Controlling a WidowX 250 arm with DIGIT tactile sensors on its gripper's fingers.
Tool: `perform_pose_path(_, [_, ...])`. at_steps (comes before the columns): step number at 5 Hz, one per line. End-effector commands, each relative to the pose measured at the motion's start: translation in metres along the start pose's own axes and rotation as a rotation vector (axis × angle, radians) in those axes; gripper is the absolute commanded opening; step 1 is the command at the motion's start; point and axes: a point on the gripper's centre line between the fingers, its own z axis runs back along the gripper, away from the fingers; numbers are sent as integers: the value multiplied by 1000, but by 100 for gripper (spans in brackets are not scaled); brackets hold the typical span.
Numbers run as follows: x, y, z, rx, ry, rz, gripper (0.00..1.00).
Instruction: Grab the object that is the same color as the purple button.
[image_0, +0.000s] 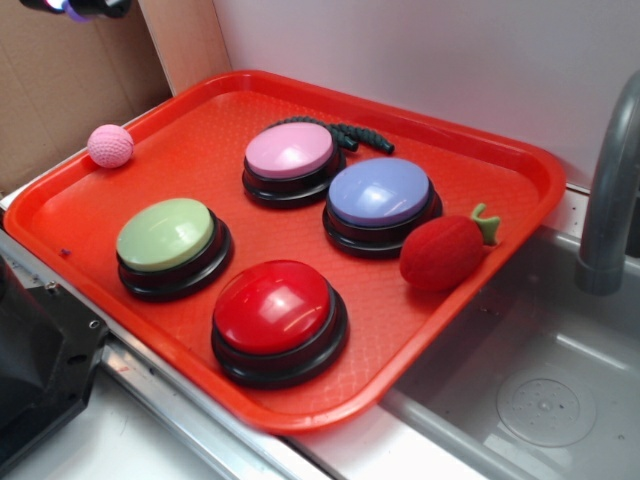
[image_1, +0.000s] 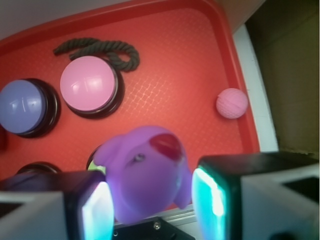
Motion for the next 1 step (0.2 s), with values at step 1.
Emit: perform_pose_path(1, [-5,9,17,3,-60,-10,0])
